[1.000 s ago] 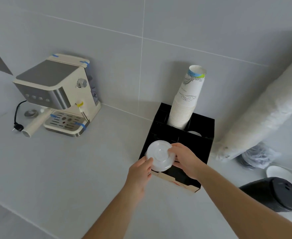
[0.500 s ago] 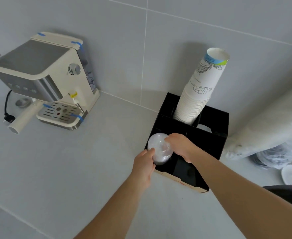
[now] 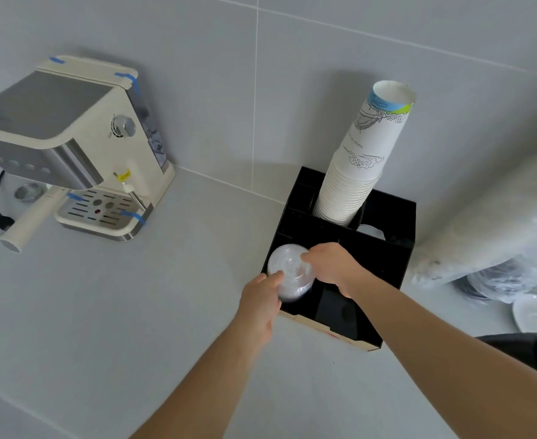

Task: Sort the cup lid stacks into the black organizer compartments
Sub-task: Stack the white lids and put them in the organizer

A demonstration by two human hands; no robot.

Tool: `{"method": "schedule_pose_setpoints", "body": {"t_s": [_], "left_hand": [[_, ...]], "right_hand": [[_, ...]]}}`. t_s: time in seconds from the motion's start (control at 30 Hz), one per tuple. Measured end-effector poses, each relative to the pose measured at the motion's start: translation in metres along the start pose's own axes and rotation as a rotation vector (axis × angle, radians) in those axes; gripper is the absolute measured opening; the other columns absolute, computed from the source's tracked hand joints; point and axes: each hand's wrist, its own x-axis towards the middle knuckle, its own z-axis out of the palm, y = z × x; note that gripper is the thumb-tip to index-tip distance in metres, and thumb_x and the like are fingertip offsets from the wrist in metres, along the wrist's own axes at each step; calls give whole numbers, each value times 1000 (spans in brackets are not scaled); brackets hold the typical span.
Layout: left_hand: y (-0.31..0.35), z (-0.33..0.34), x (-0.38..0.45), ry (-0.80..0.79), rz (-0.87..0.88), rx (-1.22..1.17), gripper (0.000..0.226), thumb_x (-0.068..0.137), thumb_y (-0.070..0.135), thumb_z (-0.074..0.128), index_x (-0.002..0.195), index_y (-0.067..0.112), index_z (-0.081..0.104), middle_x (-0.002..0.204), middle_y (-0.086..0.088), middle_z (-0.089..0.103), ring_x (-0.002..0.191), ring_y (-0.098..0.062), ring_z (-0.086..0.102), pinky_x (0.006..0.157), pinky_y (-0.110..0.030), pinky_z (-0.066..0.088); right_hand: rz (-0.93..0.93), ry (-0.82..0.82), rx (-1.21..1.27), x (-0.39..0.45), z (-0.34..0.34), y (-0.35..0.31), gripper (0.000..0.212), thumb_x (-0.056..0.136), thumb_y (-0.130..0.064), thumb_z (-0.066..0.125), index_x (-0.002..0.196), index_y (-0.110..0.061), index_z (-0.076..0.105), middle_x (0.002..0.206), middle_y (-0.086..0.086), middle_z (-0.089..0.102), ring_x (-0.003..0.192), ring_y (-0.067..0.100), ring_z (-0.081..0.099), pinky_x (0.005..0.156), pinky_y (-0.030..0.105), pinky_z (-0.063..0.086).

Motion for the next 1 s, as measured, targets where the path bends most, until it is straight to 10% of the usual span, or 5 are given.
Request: {"method": "schedule_pose_setpoints", "body": {"t_s": [0.17,0.33,0.53,1.0], "left_hand": [[3,-9,-15,-30,51,66,15,90,26,60,97,13,62,94,-17,44,94,-25,54,105,-33,43],[9,-24,-39,-147,80,4,13,80,24,64,81,23,51,92,-1,47,92,-17,45,97,-29,42],[10,-39,-76,-212,166,-141,30,93,21,61,119,8,64,119,-12,69,113,-25,65,102,-42,49],[-51,16,-147,-344,160,-32,29,94,28,59,118,13,69,115,-9,74,107,-26,70,88,-41,55]], "right_hand": [[-25,-39,148,-7,-13,5,19,86,-14,60,68,-16,55,81,8,54,79,23,48,75,37,43],[-40,-76,367,-44,-35,15,39,94,-12,60,128,7,60,134,32,57,128,44,54,113,45,40],[-86,-78,566,-90,-61,48,41,99,-25,53,137,-10,57,131,10,66,119,26,63,109,42,45],[-98,42,1013,-185,-126,170,27,98,-25,53,113,-9,69,114,14,75,108,28,70,91,41,54]]}}
